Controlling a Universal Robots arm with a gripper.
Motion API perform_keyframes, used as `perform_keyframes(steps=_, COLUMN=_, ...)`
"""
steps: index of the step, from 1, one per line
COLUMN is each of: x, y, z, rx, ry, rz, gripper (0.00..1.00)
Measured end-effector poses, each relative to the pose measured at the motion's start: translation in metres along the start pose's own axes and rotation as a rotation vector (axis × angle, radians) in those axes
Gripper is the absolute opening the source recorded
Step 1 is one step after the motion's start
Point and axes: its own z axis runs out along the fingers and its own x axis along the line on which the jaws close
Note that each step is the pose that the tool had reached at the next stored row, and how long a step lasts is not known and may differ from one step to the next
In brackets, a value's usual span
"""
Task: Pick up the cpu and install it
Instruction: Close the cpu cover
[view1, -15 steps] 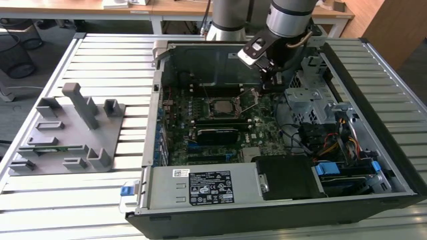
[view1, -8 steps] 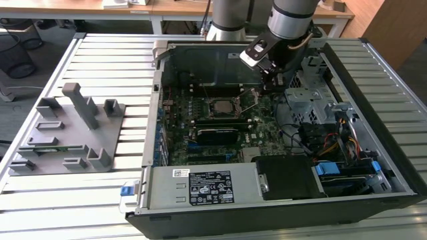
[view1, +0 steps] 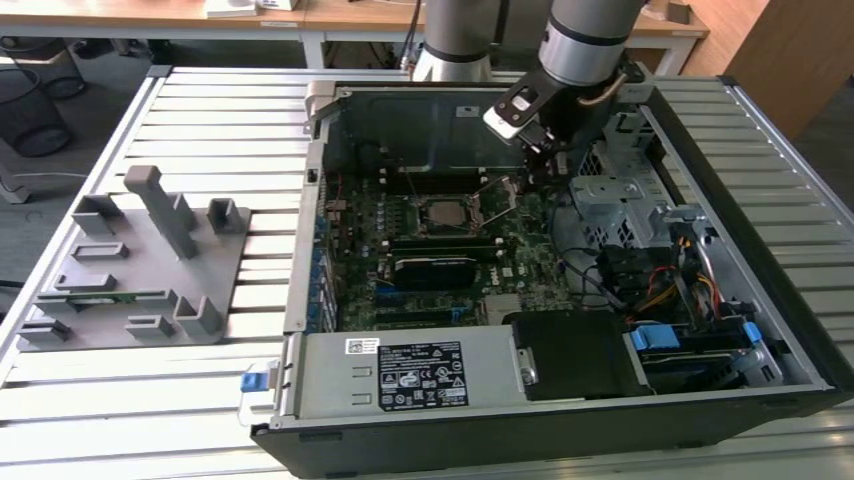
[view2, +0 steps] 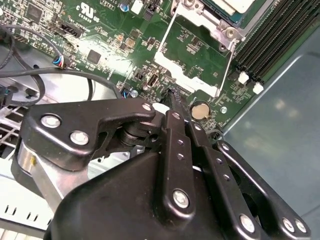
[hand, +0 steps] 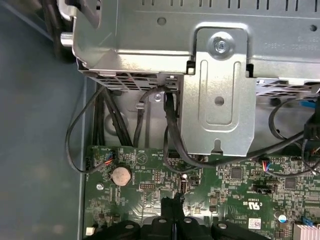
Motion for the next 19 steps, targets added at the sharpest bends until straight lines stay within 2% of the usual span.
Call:
perform_keyframes(steps=8, x=0.0, y=0.0001, z=0.0087, rx=0.0008, ry=0.0024, rz=-0.002, gripper=0.11)
perform_keyframes(steps=19, x=0.0004, y=-0.0072, z=0.0099, rx=0.0008, ry=0.0049, rz=-0.004, gripper=0.11)
